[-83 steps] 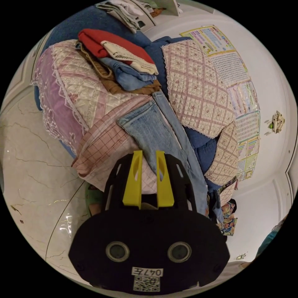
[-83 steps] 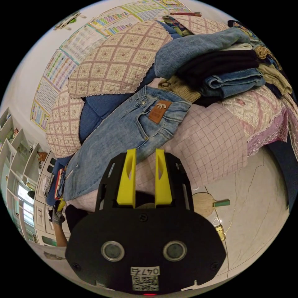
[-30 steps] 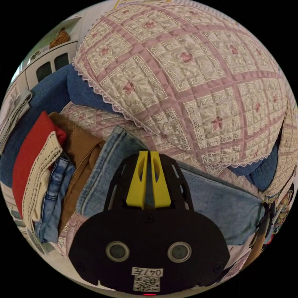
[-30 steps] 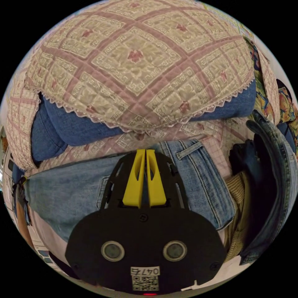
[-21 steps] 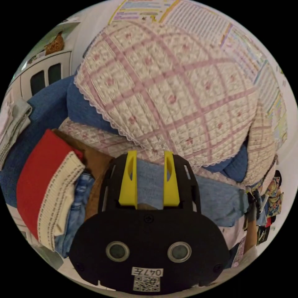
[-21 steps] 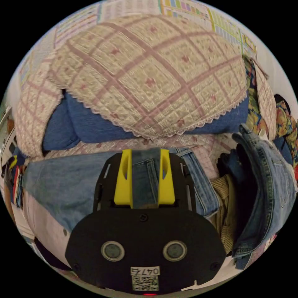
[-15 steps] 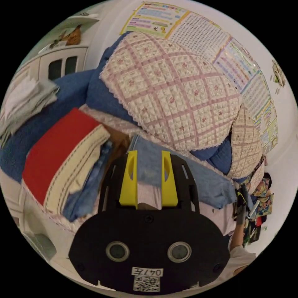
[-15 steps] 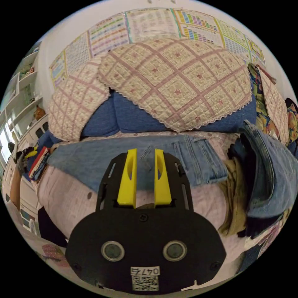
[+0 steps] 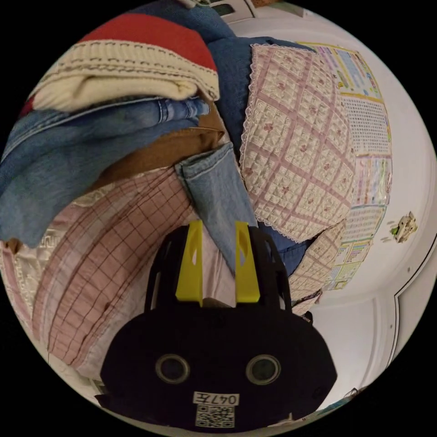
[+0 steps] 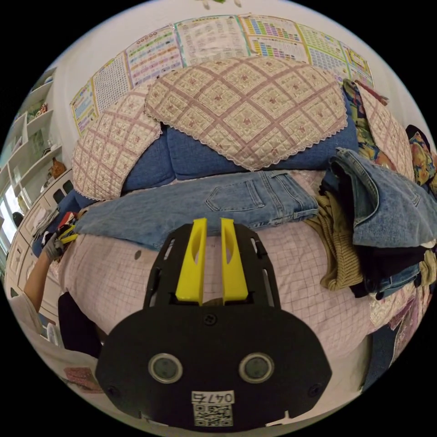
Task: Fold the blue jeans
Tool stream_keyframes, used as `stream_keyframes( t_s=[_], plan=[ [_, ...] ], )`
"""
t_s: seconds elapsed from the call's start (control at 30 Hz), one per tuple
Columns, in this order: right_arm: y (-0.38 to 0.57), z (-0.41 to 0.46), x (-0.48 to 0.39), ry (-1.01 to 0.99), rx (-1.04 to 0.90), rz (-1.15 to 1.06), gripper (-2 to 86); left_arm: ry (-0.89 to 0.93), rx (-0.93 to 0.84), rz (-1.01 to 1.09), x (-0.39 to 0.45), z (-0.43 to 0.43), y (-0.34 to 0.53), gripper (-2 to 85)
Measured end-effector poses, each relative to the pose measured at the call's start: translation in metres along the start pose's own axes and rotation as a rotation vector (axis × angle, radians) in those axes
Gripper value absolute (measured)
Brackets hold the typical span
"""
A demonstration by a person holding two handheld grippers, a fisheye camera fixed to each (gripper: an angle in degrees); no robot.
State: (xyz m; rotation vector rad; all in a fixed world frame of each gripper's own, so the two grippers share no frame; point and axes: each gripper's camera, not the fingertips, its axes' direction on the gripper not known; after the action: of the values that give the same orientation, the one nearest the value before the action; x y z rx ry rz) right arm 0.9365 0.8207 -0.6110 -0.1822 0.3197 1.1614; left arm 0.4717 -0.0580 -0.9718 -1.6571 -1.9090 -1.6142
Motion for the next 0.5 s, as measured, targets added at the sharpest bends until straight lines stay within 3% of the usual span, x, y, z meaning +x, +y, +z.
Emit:
stream_keyframes(
  t_s=[0.27,0.5],
  plan=[
    [0.033,0.056,0.039,0.012,-0.059,0.067,2.1,-0.029,0.054,-0.029,-0.032,-0.007,-0.002,9.3],
    [0.068,0.087,0.098,0.119,-0.031,0.334,5.8,-0.088,0.124,0.227,-0.021,-0.033,0.016,4.0]
  ],
)
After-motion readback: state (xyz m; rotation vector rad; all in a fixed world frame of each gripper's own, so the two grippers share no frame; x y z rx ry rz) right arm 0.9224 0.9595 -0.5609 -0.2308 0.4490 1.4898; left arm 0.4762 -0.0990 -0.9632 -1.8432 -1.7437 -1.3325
